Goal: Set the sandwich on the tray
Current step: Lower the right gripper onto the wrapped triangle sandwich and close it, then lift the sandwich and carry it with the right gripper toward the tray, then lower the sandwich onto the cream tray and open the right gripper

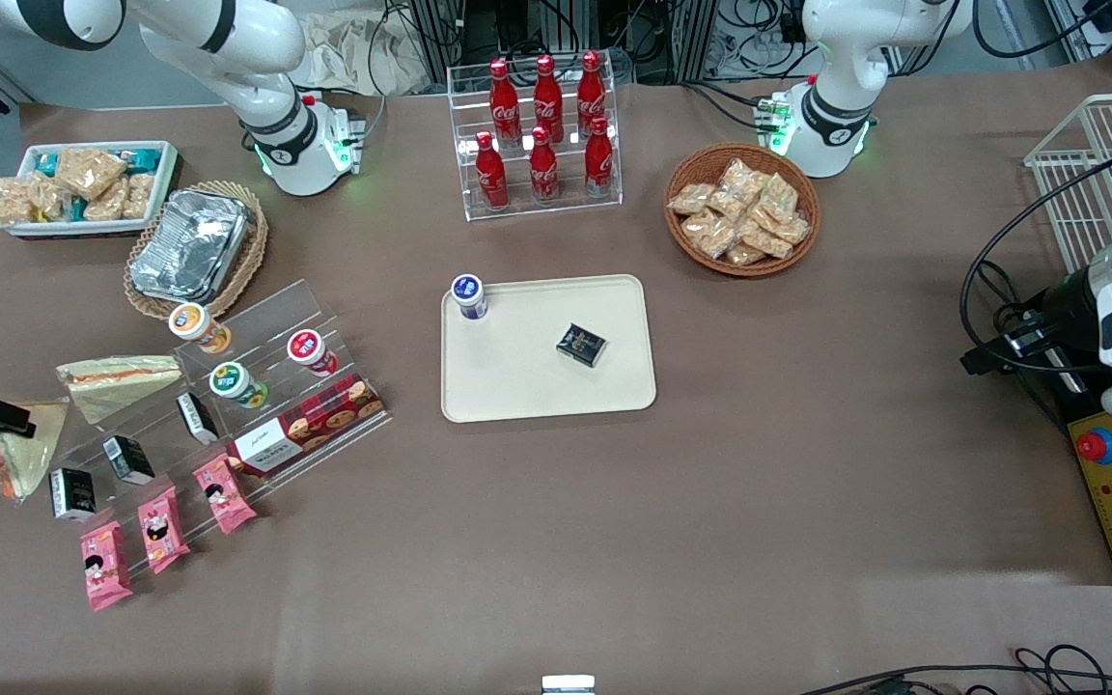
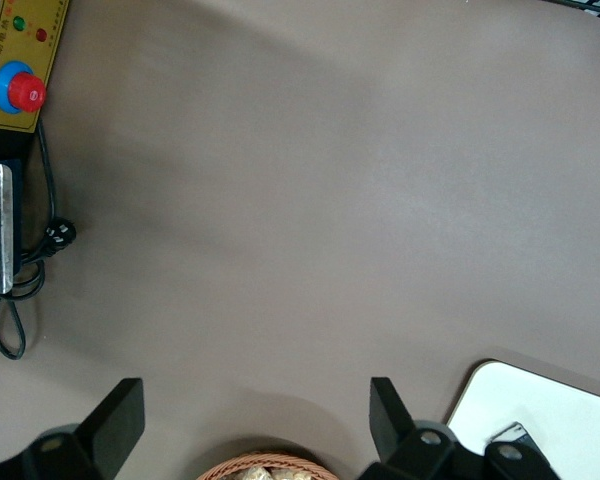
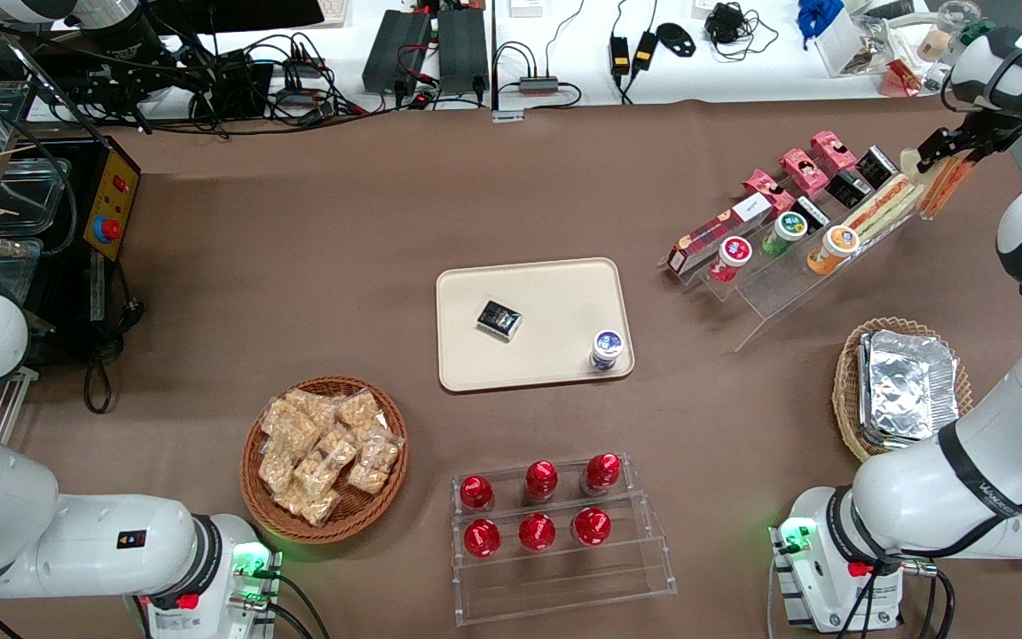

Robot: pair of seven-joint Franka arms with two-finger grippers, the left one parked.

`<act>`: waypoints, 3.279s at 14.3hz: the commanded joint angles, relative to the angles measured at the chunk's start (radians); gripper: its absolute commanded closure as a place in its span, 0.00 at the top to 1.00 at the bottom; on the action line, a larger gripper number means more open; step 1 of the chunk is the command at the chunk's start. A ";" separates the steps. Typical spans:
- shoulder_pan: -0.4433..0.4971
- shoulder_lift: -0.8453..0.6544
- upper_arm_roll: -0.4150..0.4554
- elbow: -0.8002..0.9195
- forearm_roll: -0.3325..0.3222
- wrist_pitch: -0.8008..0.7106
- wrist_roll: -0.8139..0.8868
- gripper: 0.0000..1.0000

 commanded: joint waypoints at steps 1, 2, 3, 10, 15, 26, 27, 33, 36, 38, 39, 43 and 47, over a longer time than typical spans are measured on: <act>0.002 -0.001 0.000 -0.028 0.048 0.035 -0.020 0.57; 0.002 0.004 0.000 -0.028 0.048 0.034 -0.023 0.41; 0.002 0.005 0.000 -0.029 0.048 0.031 -0.023 0.23; 0.056 -0.152 0.005 0.001 -0.006 -0.127 -0.143 0.00; 0.105 -0.320 0.231 0.009 -0.185 -0.328 -0.141 0.00; 0.307 -0.133 0.687 0.009 -0.155 -0.223 -0.138 0.00; 0.345 -0.084 0.687 0.009 -0.159 -0.162 -0.149 0.00; 0.517 0.177 0.684 0.009 -0.351 0.202 -0.137 0.00; 0.585 0.243 0.677 0.023 -0.463 0.228 -0.120 0.00; 0.608 0.268 0.678 0.029 -0.549 0.228 -0.064 0.00; 0.623 0.274 0.678 0.029 -0.584 0.230 -0.018 0.00; 0.652 0.280 0.678 0.029 -0.647 0.228 0.095 0.49; 0.611 0.246 0.678 0.026 -0.636 0.216 0.096 0.99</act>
